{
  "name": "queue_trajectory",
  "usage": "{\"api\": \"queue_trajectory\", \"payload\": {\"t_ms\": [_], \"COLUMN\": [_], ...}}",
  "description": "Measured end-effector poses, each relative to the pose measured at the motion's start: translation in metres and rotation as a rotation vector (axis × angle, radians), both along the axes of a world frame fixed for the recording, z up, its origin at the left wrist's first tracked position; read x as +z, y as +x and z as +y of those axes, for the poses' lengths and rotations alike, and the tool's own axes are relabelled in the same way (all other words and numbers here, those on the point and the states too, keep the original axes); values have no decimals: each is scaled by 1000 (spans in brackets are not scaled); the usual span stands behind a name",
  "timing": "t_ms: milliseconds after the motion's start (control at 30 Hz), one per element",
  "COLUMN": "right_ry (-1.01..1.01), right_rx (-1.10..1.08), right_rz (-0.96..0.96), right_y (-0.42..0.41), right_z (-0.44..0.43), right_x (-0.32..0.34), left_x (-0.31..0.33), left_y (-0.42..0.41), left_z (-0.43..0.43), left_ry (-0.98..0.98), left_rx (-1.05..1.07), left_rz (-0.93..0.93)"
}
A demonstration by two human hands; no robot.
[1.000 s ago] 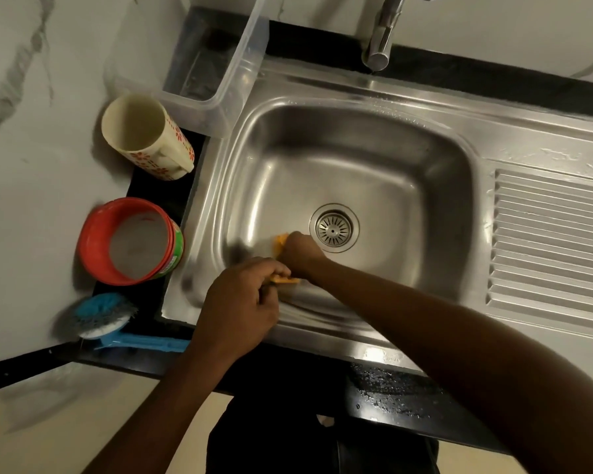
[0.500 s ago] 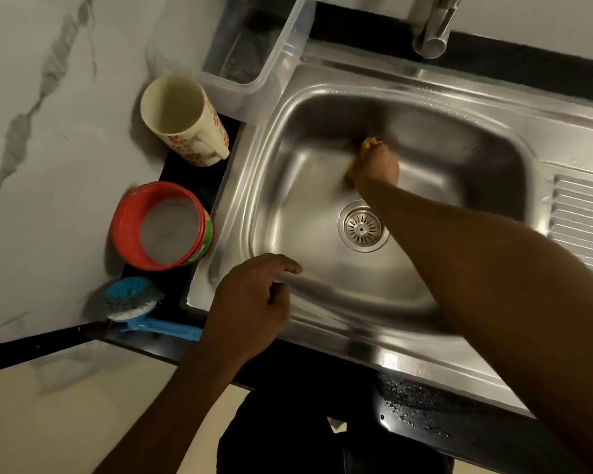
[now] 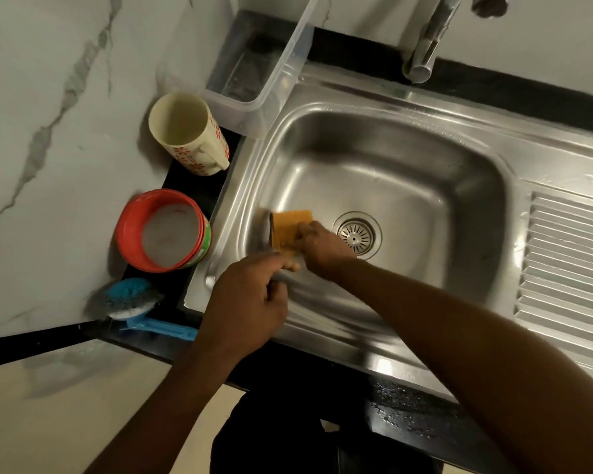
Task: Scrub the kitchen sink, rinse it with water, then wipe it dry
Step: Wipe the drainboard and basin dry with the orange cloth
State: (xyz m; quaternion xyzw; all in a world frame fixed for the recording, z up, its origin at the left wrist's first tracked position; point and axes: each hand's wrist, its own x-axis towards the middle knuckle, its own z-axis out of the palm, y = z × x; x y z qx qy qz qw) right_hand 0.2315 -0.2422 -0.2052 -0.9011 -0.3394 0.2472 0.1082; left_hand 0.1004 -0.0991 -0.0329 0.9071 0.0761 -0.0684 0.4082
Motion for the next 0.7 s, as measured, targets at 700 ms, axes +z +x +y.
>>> {"api": "queue_trajectory", "payload": {"t_ms": [700], "right_ry": [1001], "right_rx": [-992], "right_rz": [1250], "right_y": [-36], "right_z": [-111], "right_x": [156], "left_x": [38], "left_y": [11], "left_z": [-11], "left_ry": [-27], "left_rx": [70], "left_rz": [-48]}}
